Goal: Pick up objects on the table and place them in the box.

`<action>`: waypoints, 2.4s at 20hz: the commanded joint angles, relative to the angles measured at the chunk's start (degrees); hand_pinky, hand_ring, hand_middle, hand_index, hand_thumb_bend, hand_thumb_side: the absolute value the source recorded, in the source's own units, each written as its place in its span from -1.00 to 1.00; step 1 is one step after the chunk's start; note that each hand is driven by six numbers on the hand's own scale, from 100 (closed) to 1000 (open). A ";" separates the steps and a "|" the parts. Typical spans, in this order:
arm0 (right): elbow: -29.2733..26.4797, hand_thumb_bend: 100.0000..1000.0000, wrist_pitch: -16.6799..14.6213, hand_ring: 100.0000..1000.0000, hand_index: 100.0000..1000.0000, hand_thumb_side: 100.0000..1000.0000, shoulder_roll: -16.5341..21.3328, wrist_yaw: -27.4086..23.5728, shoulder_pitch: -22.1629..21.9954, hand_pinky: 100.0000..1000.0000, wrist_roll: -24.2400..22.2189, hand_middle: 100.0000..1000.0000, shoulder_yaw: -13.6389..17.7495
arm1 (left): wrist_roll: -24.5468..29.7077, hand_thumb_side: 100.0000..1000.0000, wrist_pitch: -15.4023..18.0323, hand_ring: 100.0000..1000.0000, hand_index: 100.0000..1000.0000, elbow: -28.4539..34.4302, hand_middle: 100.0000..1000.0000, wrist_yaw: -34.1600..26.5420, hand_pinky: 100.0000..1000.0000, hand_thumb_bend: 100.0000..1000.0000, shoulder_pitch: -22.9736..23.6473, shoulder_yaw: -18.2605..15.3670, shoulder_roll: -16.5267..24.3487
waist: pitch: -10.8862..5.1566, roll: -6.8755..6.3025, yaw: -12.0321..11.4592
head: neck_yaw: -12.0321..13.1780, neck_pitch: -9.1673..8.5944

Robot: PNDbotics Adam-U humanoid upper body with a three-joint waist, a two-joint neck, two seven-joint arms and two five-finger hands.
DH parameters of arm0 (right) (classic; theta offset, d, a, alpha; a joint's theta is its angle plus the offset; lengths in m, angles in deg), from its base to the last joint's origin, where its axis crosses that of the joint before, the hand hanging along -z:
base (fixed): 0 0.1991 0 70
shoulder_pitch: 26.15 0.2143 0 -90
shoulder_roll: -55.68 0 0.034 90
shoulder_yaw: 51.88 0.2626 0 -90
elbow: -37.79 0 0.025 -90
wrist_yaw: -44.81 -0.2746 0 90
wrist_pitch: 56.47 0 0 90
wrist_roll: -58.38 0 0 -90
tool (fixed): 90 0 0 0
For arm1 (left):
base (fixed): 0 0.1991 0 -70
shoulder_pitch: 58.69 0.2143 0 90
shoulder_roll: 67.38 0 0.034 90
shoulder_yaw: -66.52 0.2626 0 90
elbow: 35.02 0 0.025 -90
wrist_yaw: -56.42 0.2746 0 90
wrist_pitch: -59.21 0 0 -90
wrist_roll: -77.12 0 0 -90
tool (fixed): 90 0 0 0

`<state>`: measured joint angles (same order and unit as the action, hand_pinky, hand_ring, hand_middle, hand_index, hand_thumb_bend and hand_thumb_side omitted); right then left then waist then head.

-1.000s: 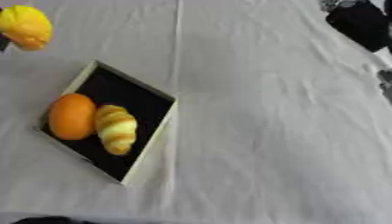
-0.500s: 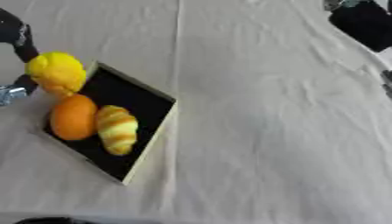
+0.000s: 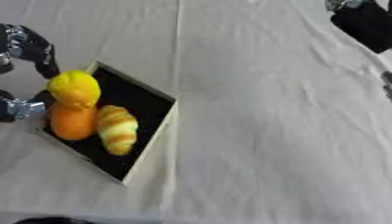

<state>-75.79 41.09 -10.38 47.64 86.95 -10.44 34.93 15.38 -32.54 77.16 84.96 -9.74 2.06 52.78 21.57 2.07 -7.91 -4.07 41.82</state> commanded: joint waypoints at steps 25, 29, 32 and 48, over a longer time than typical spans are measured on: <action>-1.02 -1.00 0.33 0.44 0.62 -0.05 -0.16 -0.52 -1.24 0.71 0.05 0.38 0.67 | 0.42 -1.00 1.22 0.50 0.74 2.32 0.45 4.16 0.50 -0.23 2.36 -3.96 -0.86 | -1.24 -0.27 -0.15 | -0.66 -0.52; -1.02 -1.00 0.19 0.44 0.62 -0.06 -0.11 -0.39 -1.35 0.71 0.22 0.38 0.83 | -5.09 -1.00 2.40 0.44 0.70 2.40 0.36 2.71 0.47 -0.31 3.59 -7.48 0.21 | -1.31 -0.20 -0.27 | -1.01 -0.54; -1.02 -1.00 0.01 0.44 0.62 -0.09 0.06 -0.23 -1.57 0.71 0.52 0.38 1.17 | -11.08 -1.00 2.67 0.39 0.66 2.41 0.31 1.42 0.46 -0.41 4.85 -11.89 1.11 | -1.36 -0.18 -0.58 | -1.38 -0.47; -1.02 -1.00 -1.26 0.44 0.62 -0.18 -0.04 -0.12 -1.16 0.71 2.55 0.37 3.03 | -44.03 -1.00 6.65 0.24 0.54 2.41 0.14 -8.21 0.44 -0.62 19.46 -29.31 -1.05 | -1.45 0.67 -1.92 | -2.21 -0.73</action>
<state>-75.79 40.02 -11.69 47.30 85.08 -8.28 37.02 -25.89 -26.44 78.76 77.78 9.93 -25.24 51.30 21.52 2.95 -9.79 -6.19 41.70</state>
